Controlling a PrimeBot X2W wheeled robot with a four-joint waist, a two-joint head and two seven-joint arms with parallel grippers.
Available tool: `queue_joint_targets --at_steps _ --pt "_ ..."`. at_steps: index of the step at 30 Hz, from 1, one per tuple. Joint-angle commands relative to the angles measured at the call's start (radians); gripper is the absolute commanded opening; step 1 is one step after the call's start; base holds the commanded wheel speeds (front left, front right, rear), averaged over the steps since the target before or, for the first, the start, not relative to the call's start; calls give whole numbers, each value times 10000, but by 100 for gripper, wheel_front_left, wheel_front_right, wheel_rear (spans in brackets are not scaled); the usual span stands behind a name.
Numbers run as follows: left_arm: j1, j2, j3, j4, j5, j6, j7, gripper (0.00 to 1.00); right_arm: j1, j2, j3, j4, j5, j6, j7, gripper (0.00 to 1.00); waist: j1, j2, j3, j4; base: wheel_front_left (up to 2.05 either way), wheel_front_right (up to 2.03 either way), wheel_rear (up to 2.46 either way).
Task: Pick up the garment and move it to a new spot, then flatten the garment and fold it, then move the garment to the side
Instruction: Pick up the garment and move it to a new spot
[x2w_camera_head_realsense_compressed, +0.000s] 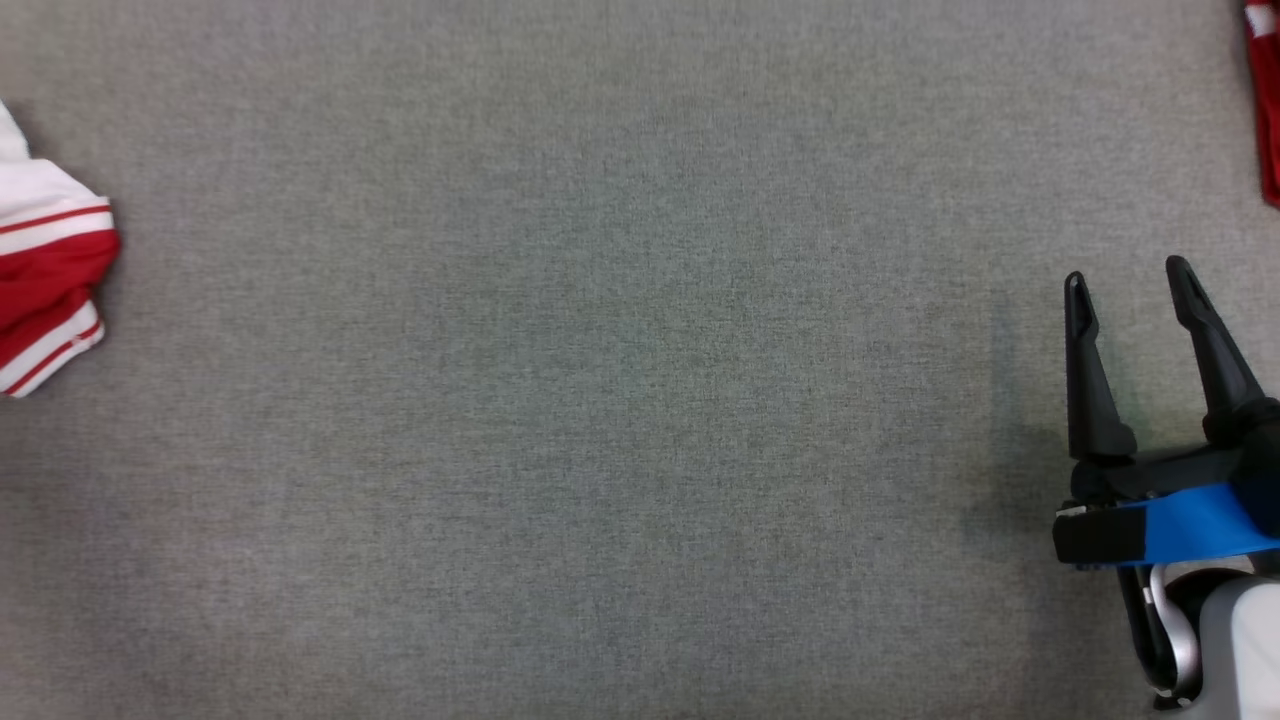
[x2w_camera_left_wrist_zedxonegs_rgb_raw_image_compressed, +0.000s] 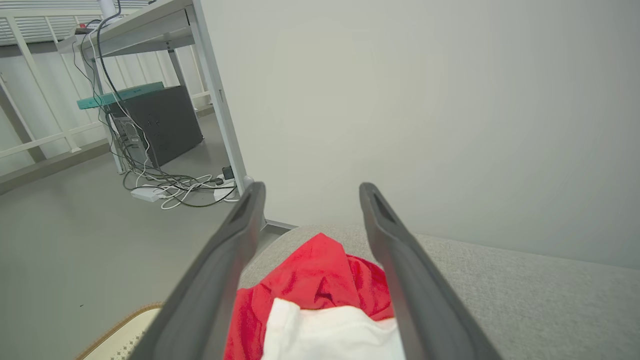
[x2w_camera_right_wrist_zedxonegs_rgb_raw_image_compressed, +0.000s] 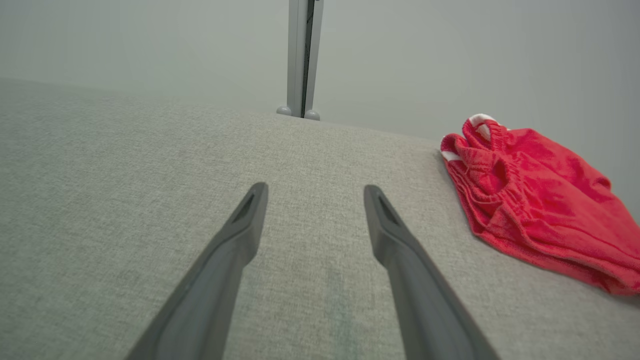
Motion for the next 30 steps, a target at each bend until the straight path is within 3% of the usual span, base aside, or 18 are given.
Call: queue_joint_targets --at_steps 1,8,13,19,20,21,22,24,30 --pt "-315 119 -99 415 5 -54 136 100 -9 -71 -41 -172 -5 1 52 100 -2 -2 233 53 0 0 0" --pt "-1483 588 -559 2706 204 -174 987 100 -86 -156 -139 -586 15 1 167 100 -2 -2 802 2 0 0 0" --pt "-2011 681 -709 3981 153 -197 1691 100 -142 -231 -226 -722 7 1 207 100 -2 -2 890 -1 0 0 0" --pt "-2506 576 -866 5564 -217 -584 3115 100 -137 -318 -289 -835 -3 1 305 100 -2 -2 854 23 0 0 0" --pt "-2544 544 -879 5789 -276 -609 3350 90 -140 -323 -261 -846 -9 1 328 100 -2 -2 840 21 0 0 0" --pt "-2608 536 -908 5940 -302 -642 3486 42 -139 -323 -237 -847 -11 1 352 100 -2 -2 827 20 0 0 0" --pt "-2637 550 -949 6064 -304 -676 3609 0 -140 -310 -193 -836 -23 1 348 100 -2 -2 803 8 0 0 0" --pt "-2748 525 -1015 6266 -386 -725 3743 0 -134 -292 -149 -799 -21 1 348 100 -2 -2 750 -15 0 0 0" --pt "-2978 664 -1299 6179 -321 -820 2833 0 -43 -208 -90 -595 92 1 240 100 -2 -2 399 -108 0 0 0"
